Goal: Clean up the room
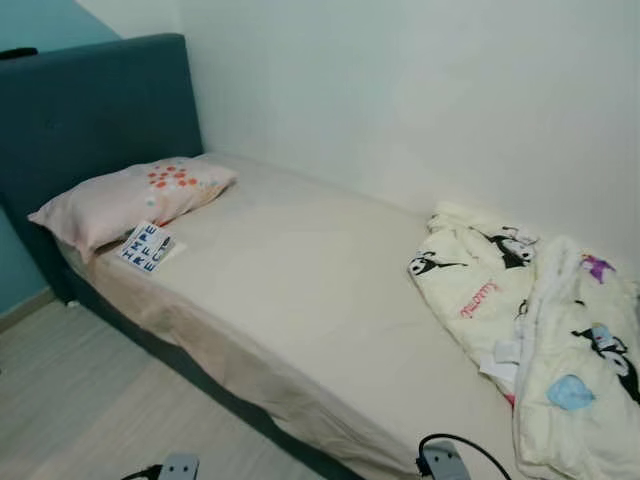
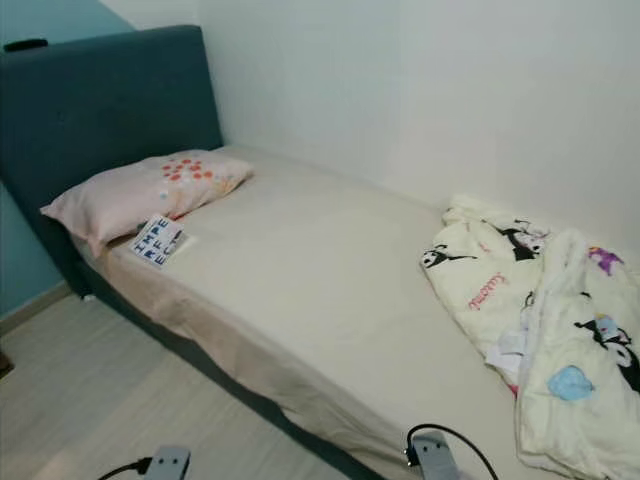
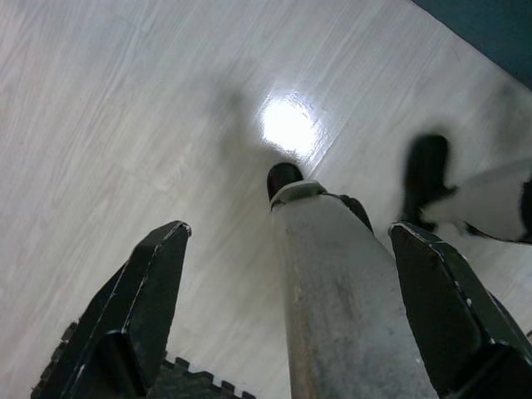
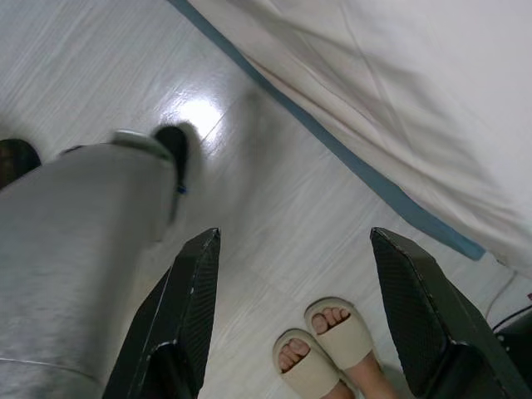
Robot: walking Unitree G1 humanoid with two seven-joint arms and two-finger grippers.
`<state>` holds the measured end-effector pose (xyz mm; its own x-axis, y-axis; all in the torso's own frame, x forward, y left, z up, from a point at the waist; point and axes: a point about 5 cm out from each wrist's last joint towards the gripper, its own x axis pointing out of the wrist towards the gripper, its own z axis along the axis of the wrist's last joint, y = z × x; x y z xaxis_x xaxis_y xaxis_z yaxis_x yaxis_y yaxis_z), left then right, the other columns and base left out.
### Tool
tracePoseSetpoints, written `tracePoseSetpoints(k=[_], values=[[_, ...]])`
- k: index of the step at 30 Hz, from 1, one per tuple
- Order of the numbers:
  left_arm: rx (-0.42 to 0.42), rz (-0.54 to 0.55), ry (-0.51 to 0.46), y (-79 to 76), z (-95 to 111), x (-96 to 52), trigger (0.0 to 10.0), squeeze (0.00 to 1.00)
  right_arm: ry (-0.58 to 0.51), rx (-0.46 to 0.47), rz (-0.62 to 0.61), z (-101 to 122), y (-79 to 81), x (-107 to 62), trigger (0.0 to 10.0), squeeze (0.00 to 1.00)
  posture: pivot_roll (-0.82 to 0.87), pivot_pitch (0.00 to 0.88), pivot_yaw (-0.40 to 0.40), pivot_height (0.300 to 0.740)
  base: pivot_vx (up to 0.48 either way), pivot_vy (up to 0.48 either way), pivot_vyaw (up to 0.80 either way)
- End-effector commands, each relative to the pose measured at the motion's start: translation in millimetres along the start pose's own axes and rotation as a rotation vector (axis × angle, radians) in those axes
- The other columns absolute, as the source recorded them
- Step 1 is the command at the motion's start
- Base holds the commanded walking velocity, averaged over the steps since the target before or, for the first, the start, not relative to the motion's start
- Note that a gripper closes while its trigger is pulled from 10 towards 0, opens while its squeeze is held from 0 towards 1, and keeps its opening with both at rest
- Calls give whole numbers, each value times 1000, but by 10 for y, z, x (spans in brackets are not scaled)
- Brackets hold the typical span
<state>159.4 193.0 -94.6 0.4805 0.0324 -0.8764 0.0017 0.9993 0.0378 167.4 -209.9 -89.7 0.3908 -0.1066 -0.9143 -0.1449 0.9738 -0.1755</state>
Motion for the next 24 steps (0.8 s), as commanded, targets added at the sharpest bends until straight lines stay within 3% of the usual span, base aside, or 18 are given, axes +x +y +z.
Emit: tracePoseSetpoints(k=[1, 12, 24], values=[[11, -9, 11, -22, -14, 1, 10000, 0, -10, -15, -13, 32, -48, -3, 10000, 0, -47, 0, -30, 717, 0, -472, 0], [6, -16, 12, -33, -29, 0, 10000, 0, -2, -21, -18, -5, -63, -4, 10000, 0, -48, 0, -31, 717, 0, -468, 0], [-4, -10, 12, -40, -35, 0, 10000, 0, 25, -46, -45, -86, -114, -10, 10000, 0, -50, 0, -31, 717, 0, 0, 0]])
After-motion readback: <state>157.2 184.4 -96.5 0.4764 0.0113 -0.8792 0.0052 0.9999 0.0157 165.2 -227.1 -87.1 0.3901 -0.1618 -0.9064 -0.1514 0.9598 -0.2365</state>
